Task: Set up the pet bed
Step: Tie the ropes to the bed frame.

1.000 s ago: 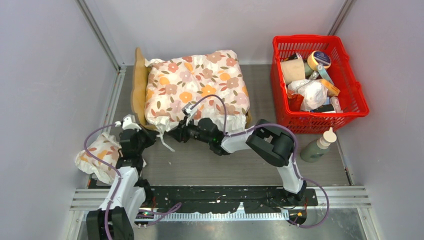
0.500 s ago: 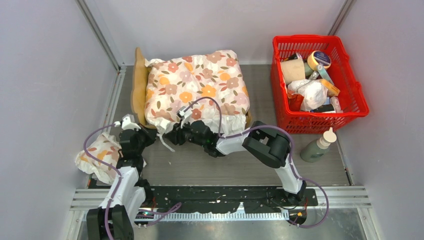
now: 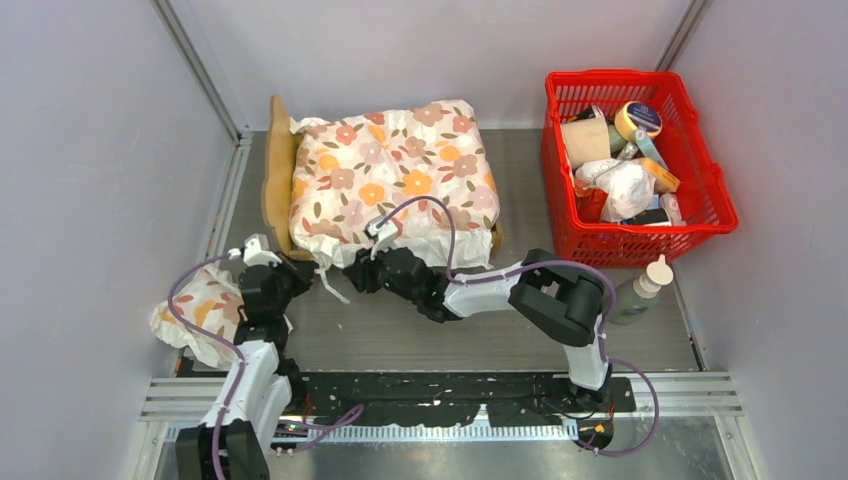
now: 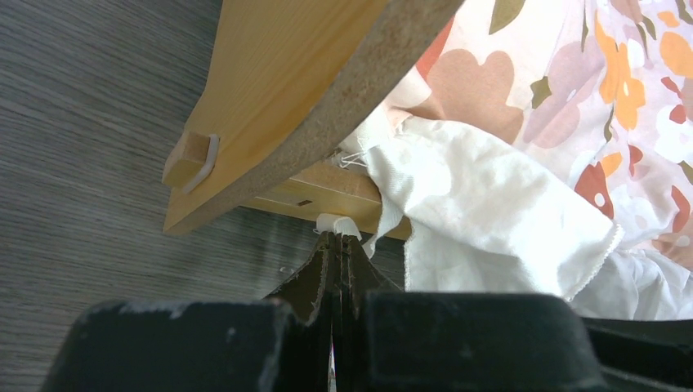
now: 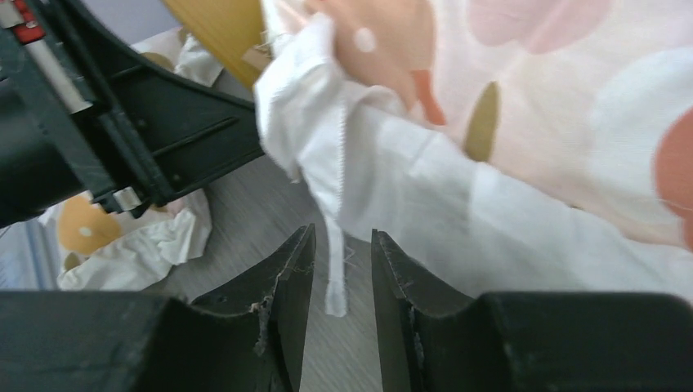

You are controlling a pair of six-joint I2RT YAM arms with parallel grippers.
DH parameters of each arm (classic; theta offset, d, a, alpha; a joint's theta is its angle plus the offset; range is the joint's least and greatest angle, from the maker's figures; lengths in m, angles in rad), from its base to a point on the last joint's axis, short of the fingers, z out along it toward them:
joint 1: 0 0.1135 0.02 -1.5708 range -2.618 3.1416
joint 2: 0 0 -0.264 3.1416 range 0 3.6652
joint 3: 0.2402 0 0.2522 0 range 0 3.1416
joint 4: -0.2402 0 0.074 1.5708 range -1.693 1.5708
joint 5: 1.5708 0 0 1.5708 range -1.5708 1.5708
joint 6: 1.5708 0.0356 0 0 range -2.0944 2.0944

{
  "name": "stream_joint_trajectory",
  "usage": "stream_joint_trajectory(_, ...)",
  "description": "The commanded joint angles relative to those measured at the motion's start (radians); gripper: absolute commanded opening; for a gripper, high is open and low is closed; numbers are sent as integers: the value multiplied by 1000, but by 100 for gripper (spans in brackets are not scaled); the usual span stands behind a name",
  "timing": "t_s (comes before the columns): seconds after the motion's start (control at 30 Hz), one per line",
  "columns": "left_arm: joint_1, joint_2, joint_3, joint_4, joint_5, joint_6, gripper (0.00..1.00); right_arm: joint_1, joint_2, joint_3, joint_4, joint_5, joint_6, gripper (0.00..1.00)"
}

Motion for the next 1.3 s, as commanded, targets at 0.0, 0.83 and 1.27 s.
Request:
stream_joint_trajectory(0.0, 6, -29, -18, 55, -1, -6, 0, 34, 47, 48, 116, -81, 0, 36)
stream_joint_trajectory(0.83, 9, 0, -60, 135, -24, -41, 0, 9, 278, 336, 9, -26, -48, 37)
stream_joint_trajectory(1.27, 10, 45, -78, 222, -22, -63, 0, -13, 273, 333, 80, -104, -69, 6)
